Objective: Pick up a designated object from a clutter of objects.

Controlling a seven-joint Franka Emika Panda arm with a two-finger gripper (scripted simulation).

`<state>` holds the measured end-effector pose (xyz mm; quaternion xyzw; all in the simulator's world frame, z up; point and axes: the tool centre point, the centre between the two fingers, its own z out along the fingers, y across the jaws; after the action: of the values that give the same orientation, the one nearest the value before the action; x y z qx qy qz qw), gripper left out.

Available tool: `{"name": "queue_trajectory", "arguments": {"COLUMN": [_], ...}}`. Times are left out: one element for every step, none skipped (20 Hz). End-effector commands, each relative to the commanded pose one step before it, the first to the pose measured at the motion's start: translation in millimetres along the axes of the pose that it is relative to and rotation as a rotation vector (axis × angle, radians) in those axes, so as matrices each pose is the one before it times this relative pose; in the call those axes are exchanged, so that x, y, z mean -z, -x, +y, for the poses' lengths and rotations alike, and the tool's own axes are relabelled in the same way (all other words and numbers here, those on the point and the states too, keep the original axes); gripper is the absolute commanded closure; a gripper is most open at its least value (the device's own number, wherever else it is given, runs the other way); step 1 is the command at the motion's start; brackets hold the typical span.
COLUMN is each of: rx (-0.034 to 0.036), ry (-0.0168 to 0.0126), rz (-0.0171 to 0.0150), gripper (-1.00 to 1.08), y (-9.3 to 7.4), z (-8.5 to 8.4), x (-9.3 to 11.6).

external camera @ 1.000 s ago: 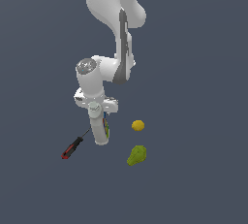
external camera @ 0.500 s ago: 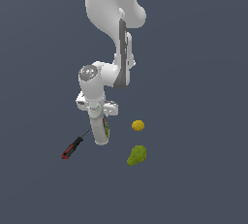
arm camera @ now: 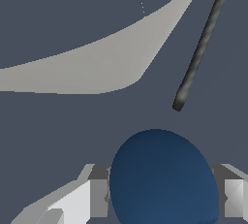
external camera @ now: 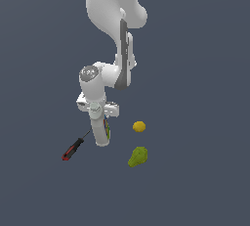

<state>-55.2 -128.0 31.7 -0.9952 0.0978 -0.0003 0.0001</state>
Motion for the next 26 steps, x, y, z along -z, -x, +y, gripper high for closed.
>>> {"name": "queue_trajectory", "arguments": {"rx": [0.00002, 0.0, 0.0, 0.0, 0.0, 0.0, 0.0, 0.0, 0.0, 0.0, -0.00043, 0.0, 0.0, 0.0, 0.0, -0.00027, 0.0, -0.00021, 0.0, -0.00017, 0.0, -0.00015, 0.0, 0.0, -0.00012, 0.0], "ry": [-0.00002, 0.0, 0.0, 0.0, 0.0, 0.0, 0.0, 0.0, 0.0, 0.0, -0.00006, 0.0, 0.0, 0.0, 0.0, 0.0004, 0.0, 0.00043, 0.0, 0.00046, 0.0, 0.00046, 0.0, 0.0, 0.00047, 0.0], "rz": [0.00008, 0.0, 0.0, 0.0, 0.0, 0.0, 0.0, 0.0, 0.0, 0.0, -0.00022, 0.0, 0.0, 0.0, 0.0, -0.00009, 0.0, -0.00007, 0.0, -0.00004, 0.0, -0.00003, 0.0, 0.0, -0.00002, 0.0], "gripper": [1.08, 1.08, 1.08, 1.08, 1.08, 1.08, 1.08, 1.08, 1.08, 1.08, 1.08, 1.08, 1.08, 1.08, 1.08, 1.08, 1.08, 1.08, 1.08, 1.08, 1.08, 1.08, 1.08, 1.08, 1.08, 1.08], "y": [-0.08, -0.1, -0.17, -0.23, -0.3, -0.37, -0.44, -0.52, -0.59, -0.66, -0.73, -0.8, -0.87, -0.94, -1.01, -1.08, -1.15, -1.23, -1.3, -1.37, -1.42, -1.43, -1.44, -1.45, -1.46, -1.48], "z": [0.0, -0.11, -0.17, -0.24, -0.31, -0.38, -0.45, -0.52, -0.59, -0.66, -0.5, -0.78, -0.83, -0.89, -0.94, -0.88, -1.03, -1.01, -1.12, -1.13, -1.18, -1.16, -1.17, -1.16, -1.18, -1.17], "x": [0.18, 0.78, 1.3, 1.82, 2.35, 2.89, 3.43, 3.98, 4.53, 5.07, 5.48, 6.11, 6.61, 7.1, 7.59, 8.03, 8.54, 8.97, 9.46, 9.9, 10.19, 10.13, 10.09, 10.05, 10.01, 9.99]}}
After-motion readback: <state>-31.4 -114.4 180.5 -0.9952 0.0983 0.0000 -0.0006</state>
